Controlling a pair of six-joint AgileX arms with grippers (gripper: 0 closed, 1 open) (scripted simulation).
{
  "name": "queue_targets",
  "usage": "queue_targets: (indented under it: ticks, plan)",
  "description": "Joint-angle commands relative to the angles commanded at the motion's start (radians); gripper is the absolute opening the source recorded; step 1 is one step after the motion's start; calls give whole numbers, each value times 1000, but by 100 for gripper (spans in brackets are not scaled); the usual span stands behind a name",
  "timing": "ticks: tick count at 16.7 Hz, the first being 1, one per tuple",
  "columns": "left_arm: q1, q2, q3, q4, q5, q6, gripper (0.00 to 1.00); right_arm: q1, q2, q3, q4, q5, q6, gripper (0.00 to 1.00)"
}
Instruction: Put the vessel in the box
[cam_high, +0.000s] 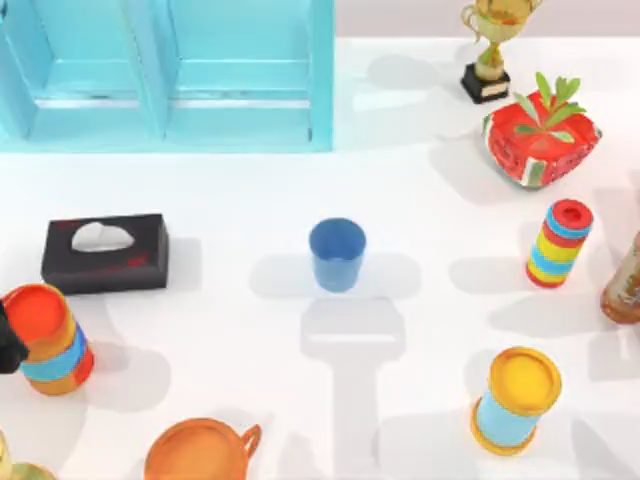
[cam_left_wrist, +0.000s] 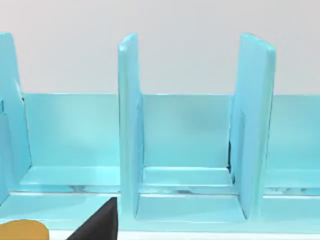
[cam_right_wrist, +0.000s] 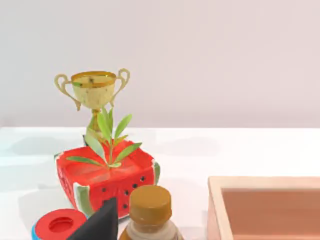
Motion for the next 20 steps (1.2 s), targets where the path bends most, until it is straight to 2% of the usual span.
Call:
queue_targets:
  ticks: [4, 8, 13, 20]
  plan:
    - [0, 0, 0, 0, 0, 0, 100, 9, 29, 28, -17, 2, 9, 100]
    - [0, 0, 0, 0, 0, 0, 100, 65, 203, 199, -118, 12, 66, 100]
    - [0, 0, 0, 0, 0, 0, 100, 189, 587, 579, -342, 36, 193, 100]
    - [0, 0, 0, 0, 0, 0, 100, 416, 1285, 1274, -750, 79, 424, 100]
